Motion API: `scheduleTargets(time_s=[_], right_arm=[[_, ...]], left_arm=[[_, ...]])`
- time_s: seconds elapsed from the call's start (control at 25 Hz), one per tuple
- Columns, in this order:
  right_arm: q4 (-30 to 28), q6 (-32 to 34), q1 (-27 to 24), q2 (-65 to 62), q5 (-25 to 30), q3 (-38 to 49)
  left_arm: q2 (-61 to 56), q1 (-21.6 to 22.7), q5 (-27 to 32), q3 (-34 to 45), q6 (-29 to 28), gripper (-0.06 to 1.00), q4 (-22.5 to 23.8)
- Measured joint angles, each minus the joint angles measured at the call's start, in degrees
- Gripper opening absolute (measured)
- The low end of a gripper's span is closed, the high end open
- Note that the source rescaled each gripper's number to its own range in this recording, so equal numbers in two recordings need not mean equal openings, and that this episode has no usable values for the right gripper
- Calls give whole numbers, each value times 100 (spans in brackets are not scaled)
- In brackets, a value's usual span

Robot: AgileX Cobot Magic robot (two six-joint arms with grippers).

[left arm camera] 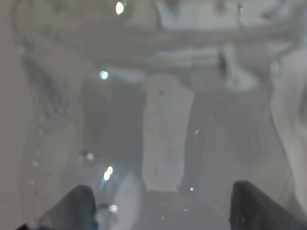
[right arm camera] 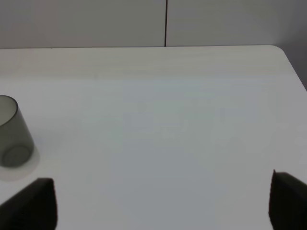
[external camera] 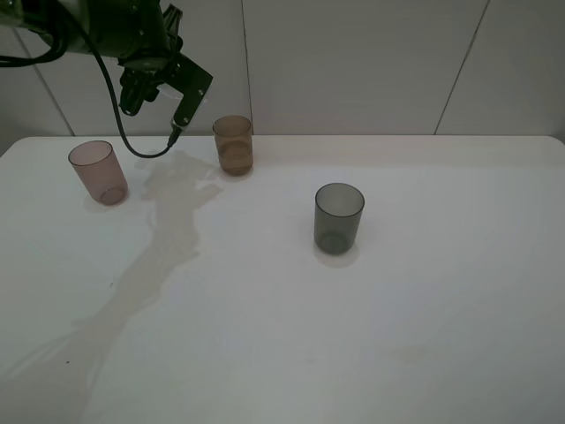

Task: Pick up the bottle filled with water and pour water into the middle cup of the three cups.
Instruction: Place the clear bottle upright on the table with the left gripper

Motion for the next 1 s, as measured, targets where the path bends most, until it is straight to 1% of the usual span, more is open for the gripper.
scheduleTargets(time_s=[0.12, 0.2, 0.28, 0.44, 0.52, 0.68, 0.76, 0.84, 0.88, 0.96, 1.0], right_arm=[[0, 0, 0, 0, 0, 0], [0, 0, 0, 0, 0, 0], [0, 0, 0, 0, 0, 0], [0, 0, 0, 0, 0, 0], [0, 0, 0, 0, 0, 0], [0, 0, 0, 0, 0, 0], [0, 0, 0, 0, 0, 0], [0, 0, 0, 0, 0, 0], [0, 0, 0, 0, 0, 0], [0, 0, 0, 0, 0, 0], [0, 0, 0, 0, 0, 0]], left_arm=[[0, 0, -49, 0, -21, 2, -6], [-13, 0, -72, 0, -163, 2, -207], [-57, 0, -116, 0, -445, 2, -476], [-271, 0, -125, 0, -1449, 2, -964], [-412, 0, -108, 0, -2164, 2, -1253], [-701, 0, 42, 0, -3668, 2, -2043], [-859, 0, 116, 24, -4192, 2, -2506], [-1061, 0, 25, 273, -4502, 2, -2975], [-1186, 0, -158, 449, -4571, 2, -3224], [-1468, 0, -723, 1011, -4689, 2, -3663], [-1595, 0, -1001, 1351, -4723, 2, -3808]])
